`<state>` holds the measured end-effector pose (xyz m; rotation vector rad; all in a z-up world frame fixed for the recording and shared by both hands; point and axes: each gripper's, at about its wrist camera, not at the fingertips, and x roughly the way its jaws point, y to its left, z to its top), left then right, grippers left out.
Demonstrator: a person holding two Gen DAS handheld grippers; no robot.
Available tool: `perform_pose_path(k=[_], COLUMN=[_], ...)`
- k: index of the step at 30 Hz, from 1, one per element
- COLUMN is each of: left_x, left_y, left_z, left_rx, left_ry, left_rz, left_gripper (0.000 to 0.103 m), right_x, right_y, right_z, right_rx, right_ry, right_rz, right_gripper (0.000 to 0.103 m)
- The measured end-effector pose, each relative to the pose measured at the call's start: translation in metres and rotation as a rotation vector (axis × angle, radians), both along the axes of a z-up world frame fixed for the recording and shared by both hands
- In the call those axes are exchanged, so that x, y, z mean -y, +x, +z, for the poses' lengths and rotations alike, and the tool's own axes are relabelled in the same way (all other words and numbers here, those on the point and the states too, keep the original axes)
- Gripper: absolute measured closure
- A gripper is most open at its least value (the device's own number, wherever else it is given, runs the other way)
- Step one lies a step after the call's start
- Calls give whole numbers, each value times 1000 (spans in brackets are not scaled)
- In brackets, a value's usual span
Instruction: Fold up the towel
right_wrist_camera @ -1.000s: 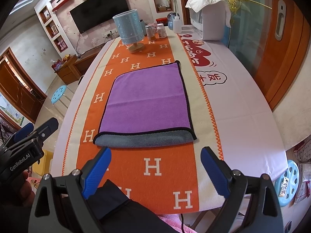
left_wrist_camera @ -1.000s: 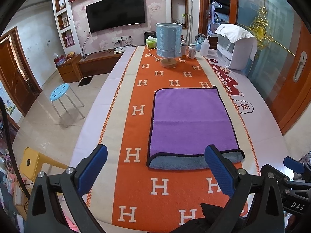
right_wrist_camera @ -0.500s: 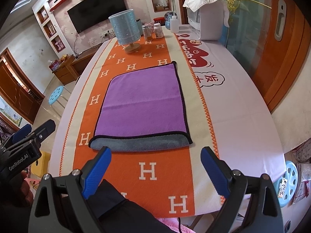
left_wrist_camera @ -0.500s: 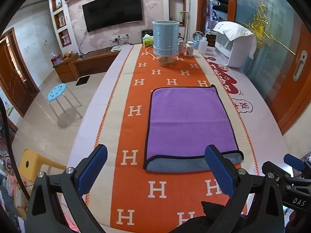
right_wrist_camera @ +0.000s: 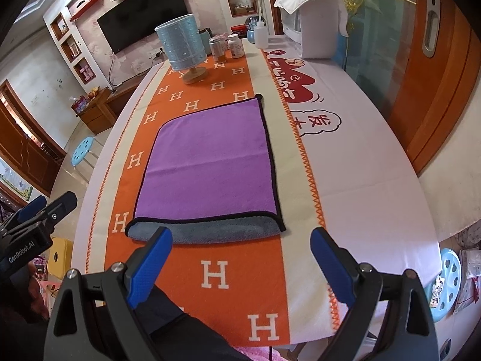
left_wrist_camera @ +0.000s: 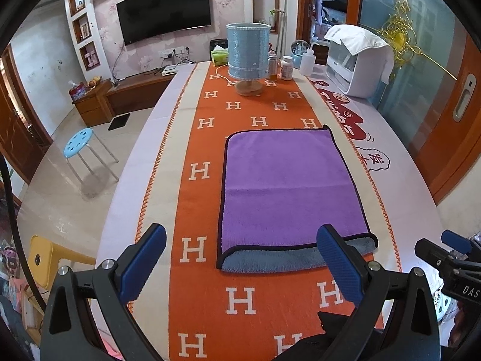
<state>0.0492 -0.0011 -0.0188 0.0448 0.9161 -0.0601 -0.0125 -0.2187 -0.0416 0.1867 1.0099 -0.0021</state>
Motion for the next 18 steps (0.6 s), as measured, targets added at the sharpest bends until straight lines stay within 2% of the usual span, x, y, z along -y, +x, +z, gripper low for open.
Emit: perform_pose_path(k=[9, 18], left_x=[1, -8], left_y=[23, 50], left_z=[-17, -50], left_rx=[-45, -124], left_ry=[15, 16], left_rz=[-78, -98], left_gripper=[3, 3], right_x=[13, 20], right_y=[15, 34], right_z=[-14, -32], right_rx=[19, 28], right_ry=[-37, -56], right_rz=[42, 124], right_gripper=[9, 11])
